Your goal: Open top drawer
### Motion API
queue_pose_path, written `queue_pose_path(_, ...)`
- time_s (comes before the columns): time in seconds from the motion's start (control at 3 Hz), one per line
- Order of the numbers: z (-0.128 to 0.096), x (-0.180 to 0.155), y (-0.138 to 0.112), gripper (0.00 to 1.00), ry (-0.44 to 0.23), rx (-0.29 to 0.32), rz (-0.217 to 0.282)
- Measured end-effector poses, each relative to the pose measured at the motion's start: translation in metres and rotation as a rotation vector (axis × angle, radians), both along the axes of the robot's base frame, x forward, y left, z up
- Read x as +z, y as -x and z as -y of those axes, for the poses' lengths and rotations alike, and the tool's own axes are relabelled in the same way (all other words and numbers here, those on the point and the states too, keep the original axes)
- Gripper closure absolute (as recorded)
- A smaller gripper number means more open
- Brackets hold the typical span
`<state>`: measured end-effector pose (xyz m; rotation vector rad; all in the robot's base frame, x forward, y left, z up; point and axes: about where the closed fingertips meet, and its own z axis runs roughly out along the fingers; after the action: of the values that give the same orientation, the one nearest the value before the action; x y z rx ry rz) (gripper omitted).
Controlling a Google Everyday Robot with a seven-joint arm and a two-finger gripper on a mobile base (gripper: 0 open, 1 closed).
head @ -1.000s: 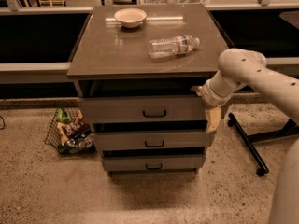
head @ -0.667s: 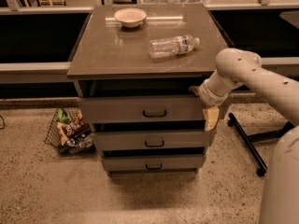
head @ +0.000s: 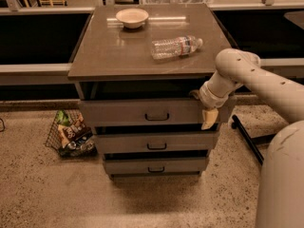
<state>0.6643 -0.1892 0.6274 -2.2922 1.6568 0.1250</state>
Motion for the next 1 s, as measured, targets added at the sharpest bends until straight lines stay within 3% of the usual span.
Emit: queue_pose_path(1.0,-0.0003,0.0071,0.0005,0.93,0.000,0.000,0.000)
